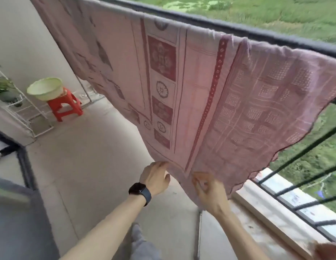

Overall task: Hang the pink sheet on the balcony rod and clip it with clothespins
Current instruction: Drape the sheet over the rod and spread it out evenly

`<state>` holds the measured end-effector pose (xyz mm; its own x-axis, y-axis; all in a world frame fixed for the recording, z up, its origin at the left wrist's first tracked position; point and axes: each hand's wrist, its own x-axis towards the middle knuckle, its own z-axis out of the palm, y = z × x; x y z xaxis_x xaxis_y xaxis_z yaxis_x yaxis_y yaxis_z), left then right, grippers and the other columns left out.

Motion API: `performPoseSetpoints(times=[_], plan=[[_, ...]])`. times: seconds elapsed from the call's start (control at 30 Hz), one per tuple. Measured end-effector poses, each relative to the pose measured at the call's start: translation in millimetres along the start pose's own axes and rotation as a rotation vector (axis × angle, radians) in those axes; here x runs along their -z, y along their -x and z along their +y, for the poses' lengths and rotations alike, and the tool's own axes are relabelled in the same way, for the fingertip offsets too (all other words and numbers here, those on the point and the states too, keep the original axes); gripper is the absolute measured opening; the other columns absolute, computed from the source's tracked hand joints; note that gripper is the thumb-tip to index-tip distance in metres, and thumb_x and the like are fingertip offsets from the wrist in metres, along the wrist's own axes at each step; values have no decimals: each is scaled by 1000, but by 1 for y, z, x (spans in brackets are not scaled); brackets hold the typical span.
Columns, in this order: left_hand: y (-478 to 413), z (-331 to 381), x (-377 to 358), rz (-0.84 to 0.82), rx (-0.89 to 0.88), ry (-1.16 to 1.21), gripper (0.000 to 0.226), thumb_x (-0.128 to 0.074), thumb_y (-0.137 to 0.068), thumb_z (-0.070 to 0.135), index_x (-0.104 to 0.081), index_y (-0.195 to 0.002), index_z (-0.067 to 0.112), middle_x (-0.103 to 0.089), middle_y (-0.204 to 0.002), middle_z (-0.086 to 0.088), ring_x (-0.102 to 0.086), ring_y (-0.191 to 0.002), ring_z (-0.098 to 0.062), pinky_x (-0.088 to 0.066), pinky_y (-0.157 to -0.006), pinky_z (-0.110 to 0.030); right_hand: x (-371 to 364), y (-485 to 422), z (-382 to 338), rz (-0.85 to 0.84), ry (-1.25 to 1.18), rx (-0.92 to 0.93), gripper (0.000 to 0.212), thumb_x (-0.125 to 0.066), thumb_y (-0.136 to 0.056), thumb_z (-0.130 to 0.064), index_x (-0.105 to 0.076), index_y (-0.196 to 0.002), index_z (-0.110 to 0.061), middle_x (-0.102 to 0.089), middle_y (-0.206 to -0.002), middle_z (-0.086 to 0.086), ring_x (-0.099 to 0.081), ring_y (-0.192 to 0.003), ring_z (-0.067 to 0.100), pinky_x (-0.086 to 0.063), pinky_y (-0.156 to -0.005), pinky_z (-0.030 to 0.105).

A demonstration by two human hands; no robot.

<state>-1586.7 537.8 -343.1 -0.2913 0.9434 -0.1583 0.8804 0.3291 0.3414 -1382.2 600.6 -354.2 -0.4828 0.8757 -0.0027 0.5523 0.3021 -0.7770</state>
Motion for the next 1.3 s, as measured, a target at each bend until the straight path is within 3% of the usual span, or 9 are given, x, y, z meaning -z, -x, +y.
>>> performPoseSetpoints(times=[0.1,0.33,0.43,0.6,0.77,0.9,1.1,1.3], plan=[[0,-73,13,21,99,-3,49,-49,-93,30,-48,-141,24,-52,-144,1,-48,-130,-21,-39,-106,-32,-63,-35,-41,-141,155,155,27,-50,-91,-39,-72,-105,-29,-72,-108,-14,-62,-102,13,-42,-76,18],[-14,-273,94,134,310,-35,49,-45,-92,29,-46,-141,28,-49,-145,7,-44,-132,-20,-35,-104,-33,-214,-148,-175,-269,290,406,24,-60,-95,-28,-70,-117,-29,-67,-122,-15,-56,-116,14,-45,-86,22],[-25,-354,150,203,363,-45,49,-46,-93,28,-46,-142,25,-48,-146,4,-41,-134,-20,-33,-107,-34,-268,-198,-243,-271,301,473,24,-60,-95,-29,-70,-117,-30,-66,-124,-16,-58,-115,12,-41,-80,20],[-60,-459,245,309,419,-57,48,-47,-95,30,-47,-142,28,-46,-148,7,-36,-139,-17,-26,-111,-32,-327,-284,-347,-223,272,560,22,-65,-93,-26,-72,-114,-28,-68,-121,-14,-58,-116,16,-44,-90,25],[-131,-552,325,375,432,-115,49,-48,-94,31,-47,-142,27,-48,-147,5,-38,-138,-17,-29,-112,-36,-372,-387,-432,-165,280,645,25,-62,-94,-28,-70,-118,-28,-67,-124,-14,-55,-117,17,-45,-92,29],[-203,-617,383,435,432,-164,48,-51,-91,34,-51,-139,28,-52,-143,4,-44,-133,-20,-34,-109,-39,-415,-480,-487,-104,259,709,24,-58,-94,-31,-71,-114,-30,-68,-120,-16,-55,-114,16,-43,-93,25],[-304,-721,478,531,494,-197,44,-54,-89,32,-57,-132,28,-59,-134,6,-53,-123,-22,-40,-101,-36,-486,-631,-577,-154,265,783,26,-57,-96,-33,-69,-118,-31,-67,-123,-16,-53,-120,16,-49,-94,34],[-370,-828,556,603,536,-156,43,-54,-90,31,-58,-133,29,-58,-136,5,-52,-123,-22,-38,-104,-37,-558,-742,-676,-178,279,837,28,-53,-92,-35,-70,-113,-31,-69,-119,-15,-57,-115,21,-52,-90,40]])
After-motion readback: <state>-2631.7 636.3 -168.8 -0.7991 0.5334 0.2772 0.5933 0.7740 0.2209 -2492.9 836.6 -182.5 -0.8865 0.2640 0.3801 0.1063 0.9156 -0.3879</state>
